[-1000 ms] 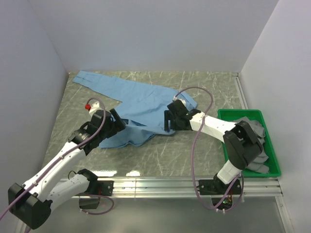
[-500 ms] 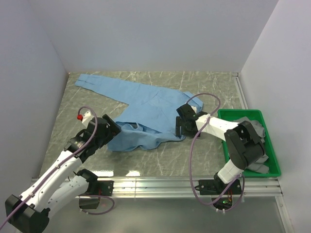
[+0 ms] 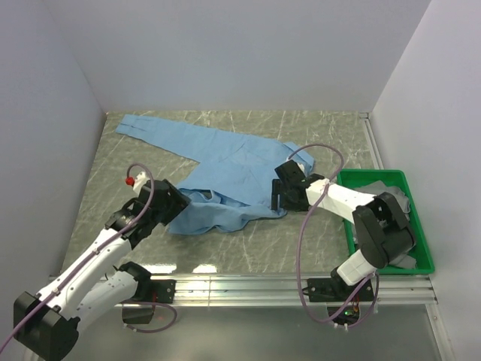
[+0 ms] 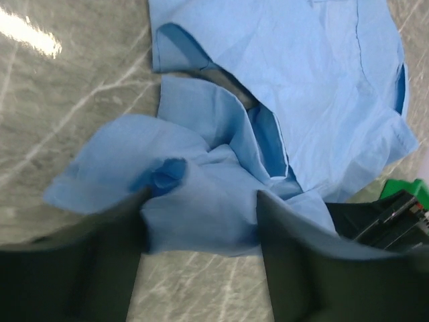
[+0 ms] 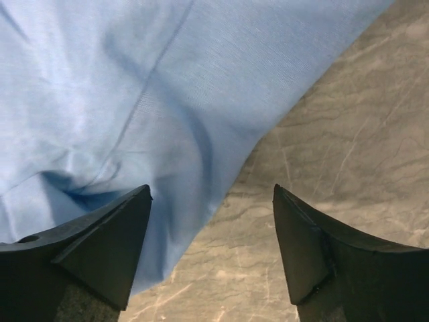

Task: Fold and stack the long sleeve shirts
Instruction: Flatten the shirt out

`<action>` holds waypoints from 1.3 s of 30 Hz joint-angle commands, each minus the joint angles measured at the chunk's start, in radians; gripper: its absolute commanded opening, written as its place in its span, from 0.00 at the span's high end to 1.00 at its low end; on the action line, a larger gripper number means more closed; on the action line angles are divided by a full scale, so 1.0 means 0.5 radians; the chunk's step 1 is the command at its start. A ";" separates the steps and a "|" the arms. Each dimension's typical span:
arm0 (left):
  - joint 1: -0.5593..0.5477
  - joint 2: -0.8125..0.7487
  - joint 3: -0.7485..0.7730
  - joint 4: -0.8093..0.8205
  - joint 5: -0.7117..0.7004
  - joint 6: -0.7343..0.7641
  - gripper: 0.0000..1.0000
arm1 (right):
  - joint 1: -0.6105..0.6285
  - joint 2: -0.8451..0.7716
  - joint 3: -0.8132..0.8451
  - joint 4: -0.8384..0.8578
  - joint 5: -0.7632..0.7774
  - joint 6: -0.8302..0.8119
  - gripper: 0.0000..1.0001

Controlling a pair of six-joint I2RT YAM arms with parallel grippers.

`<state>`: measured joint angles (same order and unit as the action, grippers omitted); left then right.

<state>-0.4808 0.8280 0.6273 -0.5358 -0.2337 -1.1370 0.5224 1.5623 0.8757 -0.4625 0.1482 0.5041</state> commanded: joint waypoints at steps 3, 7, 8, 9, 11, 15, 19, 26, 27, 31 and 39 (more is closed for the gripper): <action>0.032 0.071 -0.046 0.163 0.075 0.016 0.67 | -0.011 -0.072 0.031 0.121 -0.075 0.010 0.26; 0.133 0.221 -0.009 0.378 0.072 0.157 1.00 | -0.023 -0.005 0.083 0.179 -0.164 0.032 0.32; 0.206 0.307 0.009 0.430 0.053 0.209 1.00 | -0.035 0.017 0.108 0.198 -0.189 0.038 0.33; 0.256 0.356 0.064 0.549 0.041 0.316 1.00 | -0.066 0.026 0.120 0.247 -0.241 0.065 0.35; 0.445 0.545 0.147 0.669 0.086 0.420 1.00 | -0.097 0.060 0.172 0.299 -0.290 0.084 0.37; 0.712 0.936 0.627 0.921 0.343 0.669 1.00 | -0.149 0.143 0.347 0.373 -0.309 0.145 0.46; 0.787 1.319 1.232 0.967 0.602 0.899 1.00 | -0.180 0.235 0.616 0.361 -0.303 0.173 0.58; 0.787 0.950 1.317 1.166 0.998 1.209 1.00 | -0.183 -0.086 0.584 0.425 -0.236 0.161 0.51; 0.787 0.839 1.092 1.212 0.986 1.206 1.00 | -0.186 -0.148 0.532 0.471 -0.226 0.130 0.49; 0.787 0.285 0.529 0.940 0.635 1.102 0.99 | -0.180 -0.437 0.277 0.566 -0.168 0.041 0.36; 0.784 -0.483 -0.294 0.032 0.032 0.317 0.33 | -0.128 -0.609 0.007 0.643 -0.103 -0.011 0.28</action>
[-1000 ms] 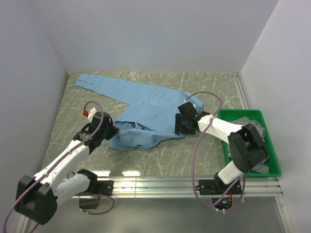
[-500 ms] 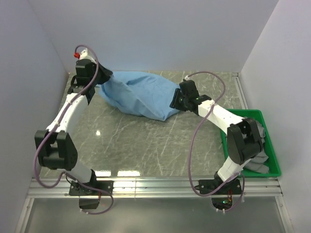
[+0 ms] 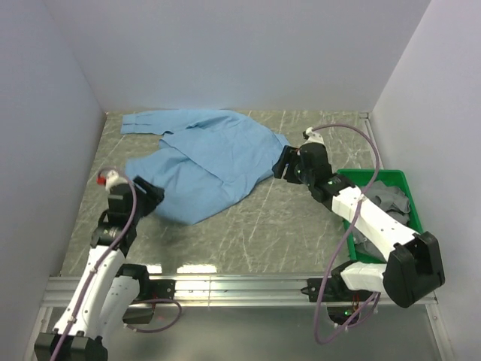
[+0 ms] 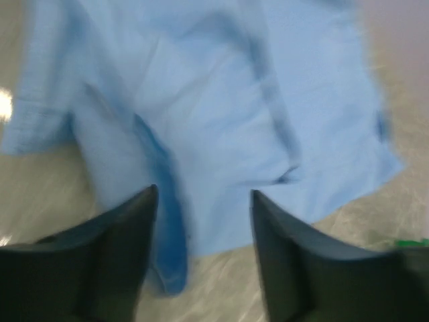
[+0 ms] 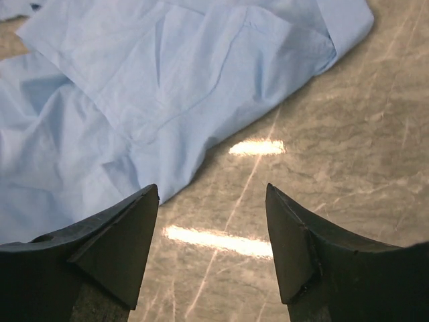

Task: Fold and stack the long sleeve shirts
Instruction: Flatten the shirt out

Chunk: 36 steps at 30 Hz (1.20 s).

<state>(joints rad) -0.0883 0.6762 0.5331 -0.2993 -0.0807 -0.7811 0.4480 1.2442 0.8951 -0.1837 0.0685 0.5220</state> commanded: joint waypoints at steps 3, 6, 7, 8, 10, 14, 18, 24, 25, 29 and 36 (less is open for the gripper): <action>-0.014 -0.376 -0.066 -0.524 -0.347 -0.499 0.06 | 0.040 0.125 0.035 0.073 0.056 -0.065 0.28; -0.014 -0.297 0.114 -0.518 -0.443 -0.347 0.01 | 0.070 0.233 0.158 0.054 0.053 -0.087 0.28; -0.014 -0.251 0.157 -0.485 -0.425 -0.273 0.01 | 0.073 0.257 0.188 0.054 0.053 -0.090 0.28; -0.017 -0.142 0.234 -0.418 -0.397 -0.136 0.02 | 0.089 0.312 0.237 0.057 0.053 -0.099 0.28; -0.017 0.048 0.293 -0.335 -0.263 -0.012 0.02 | 0.101 0.407 0.335 0.045 0.053 -0.111 0.28; -0.017 0.460 0.458 -0.221 -0.054 0.139 0.01 | 0.202 0.595 0.556 0.003 0.050 -0.273 0.28; -0.017 0.902 0.608 0.030 0.204 0.062 0.01 | 0.261 0.687 0.692 -0.056 0.041 -0.302 0.29; -0.011 1.641 1.047 0.295 0.174 -0.067 0.03 | 0.297 0.485 0.438 0.008 0.007 -0.283 0.29; -0.007 1.815 1.169 0.313 0.171 -0.076 0.04 | 0.303 0.409 0.349 0.018 -0.017 -0.280 0.29; -0.004 2.194 1.461 0.310 0.229 -0.107 0.13 | 0.310 0.218 0.164 0.039 -0.014 -0.237 0.29; -0.004 2.583 1.753 0.261 0.192 -0.107 0.18 | 0.310 -0.073 -0.023 0.051 -0.033 -0.182 0.29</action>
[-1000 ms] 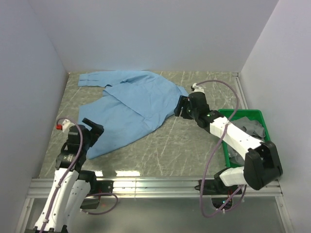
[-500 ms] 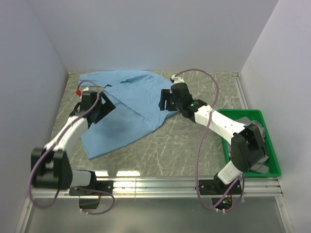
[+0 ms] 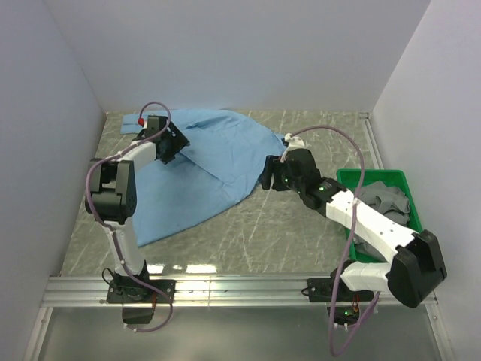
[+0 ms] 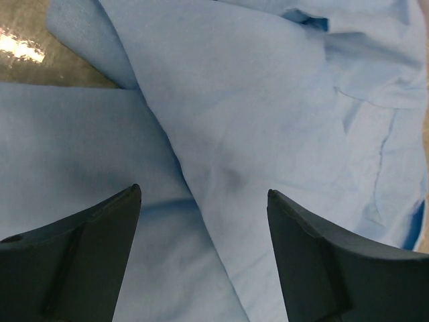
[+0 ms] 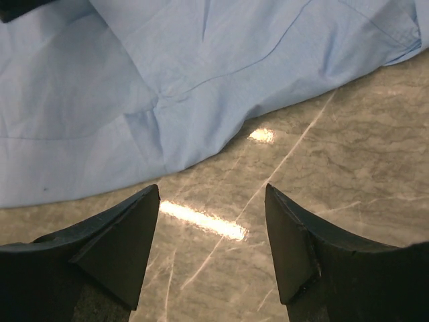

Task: Fold and stack the long sleeve shirts
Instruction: Flatten the shirt out

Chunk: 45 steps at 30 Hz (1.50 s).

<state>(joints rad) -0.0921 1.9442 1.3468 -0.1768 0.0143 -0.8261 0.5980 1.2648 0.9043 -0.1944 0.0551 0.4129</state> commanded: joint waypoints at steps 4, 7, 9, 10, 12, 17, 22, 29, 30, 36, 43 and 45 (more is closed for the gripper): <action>0.003 0.152 0.166 0.047 0.017 -0.026 0.21 | 0.010 -0.161 -0.069 0.061 0.040 0.018 0.29; 0.003 0.201 0.184 0.096 0.039 -0.011 0.27 | 0.010 -0.176 -0.072 0.054 0.065 0.012 0.29; 0.003 0.219 0.187 0.139 0.045 0.002 0.30 | 0.010 -0.183 -0.087 0.063 0.071 0.015 0.29; 0.003 0.232 0.190 0.154 0.066 0.005 0.36 | 0.007 -0.183 -0.097 0.067 0.074 0.021 0.29; 0.003 0.250 0.206 0.169 0.106 0.017 0.39 | 0.007 -0.183 -0.100 0.064 0.086 0.021 0.29; 0.000 0.195 0.141 0.393 0.250 0.020 0.51 | 0.007 -0.189 -0.118 0.063 0.101 0.027 0.29; -0.027 0.195 0.129 0.541 0.355 0.038 0.57 | 0.007 -0.186 -0.121 0.060 0.108 0.033 0.29; -0.067 0.241 0.160 0.553 0.370 0.097 0.59 | 0.007 -0.201 -0.143 0.063 0.114 0.048 0.29; -0.064 0.253 0.157 0.538 0.364 0.078 0.61 | 0.010 -0.198 -0.143 0.064 0.111 0.048 0.29; -0.070 0.269 0.104 0.559 0.330 0.057 0.95 | 0.010 -0.198 -0.155 0.076 0.098 0.055 0.29; -0.076 0.107 0.187 0.544 0.315 0.225 1.00 | 0.007 -0.250 -0.155 0.064 0.132 0.058 0.30; -0.116 0.005 0.215 0.550 0.315 0.323 0.99 | 0.007 -0.284 -0.146 0.060 0.153 0.055 0.30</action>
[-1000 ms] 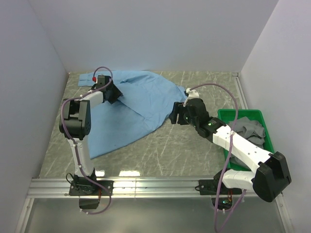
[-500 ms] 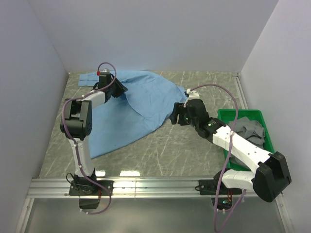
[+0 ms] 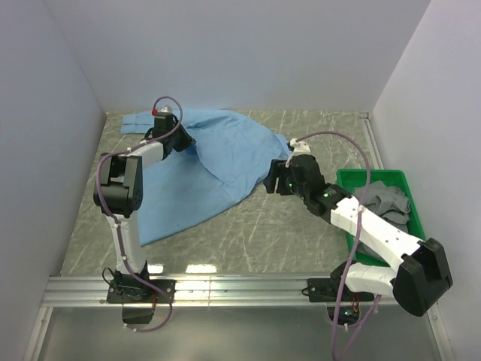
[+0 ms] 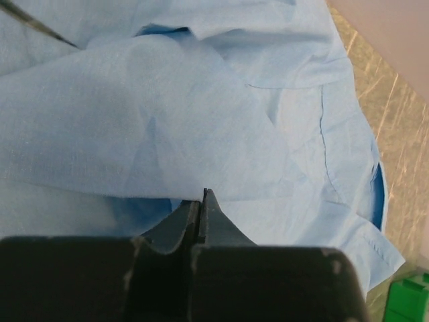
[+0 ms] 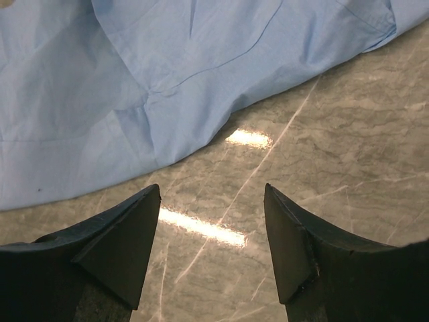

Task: Fold and stack the long sleeve shirts
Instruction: Flatten the shirt out

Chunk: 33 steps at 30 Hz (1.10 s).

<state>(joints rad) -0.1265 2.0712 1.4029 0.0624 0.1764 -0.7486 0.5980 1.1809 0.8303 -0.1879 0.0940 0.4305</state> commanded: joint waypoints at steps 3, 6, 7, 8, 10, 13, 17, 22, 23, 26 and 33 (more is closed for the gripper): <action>-0.155 -0.457 0.188 0.013 -0.021 0.334 0.99 | 0.007 -0.199 0.011 0.041 0.146 0.004 0.30; -0.323 -0.675 0.210 -0.002 -0.052 0.518 1.00 | 0.010 -0.306 0.021 0.023 0.266 -0.008 0.30; -0.369 -0.727 0.204 -0.002 -0.055 0.552 1.00 | 0.007 -0.370 0.021 0.023 0.305 -0.011 0.30; -0.464 -0.825 0.180 0.004 -0.058 0.616 1.00 | 0.010 -0.407 0.018 0.023 0.379 -0.011 0.30; -0.569 -0.908 0.146 -0.020 -0.080 0.675 1.00 | 0.010 -0.535 -0.004 0.020 0.468 -0.008 0.30; -0.796 -1.053 0.026 -0.063 -0.080 0.764 0.99 | 0.007 -0.741 -0.068 0.041 0.661 0.010 0.30; -1.203 -1.200 -0.219 -0.033 -0.037 0.801 0.99 | 0.004 -0.984 -0.160 0.097 0.842 0.007 0.30; -1.661 -1.173 -0.311 -0.057 0.030 0.886 0.98 | 0.004 -1.244 -0.267 0.143 1.094 0.001 0.30; -1.777 -1.157 -0.311 -0.072 0.061 0.899 0.96 | 0.007 -1.272 -0.277 0.152 1.119 -0.005 0.30; -1.952 -1.096 -0.318 -0.176 0.159 0.954 0.91 | 0.007 -1.361 -0.286 0.140 1.202 -0.017 0.30; -2.303 -1.209 -0.379 -0.309 0.157 1.215 0.74 | 0.007 -1.414 -0.311 0.142 1.248 -0.030 0.30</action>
<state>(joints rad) -1.2293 1.5318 1.2198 -0.0860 0.2386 -0.2272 0.5980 0.4774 0.6926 -0.1566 0.6655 0.4210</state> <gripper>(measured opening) 0.227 0.700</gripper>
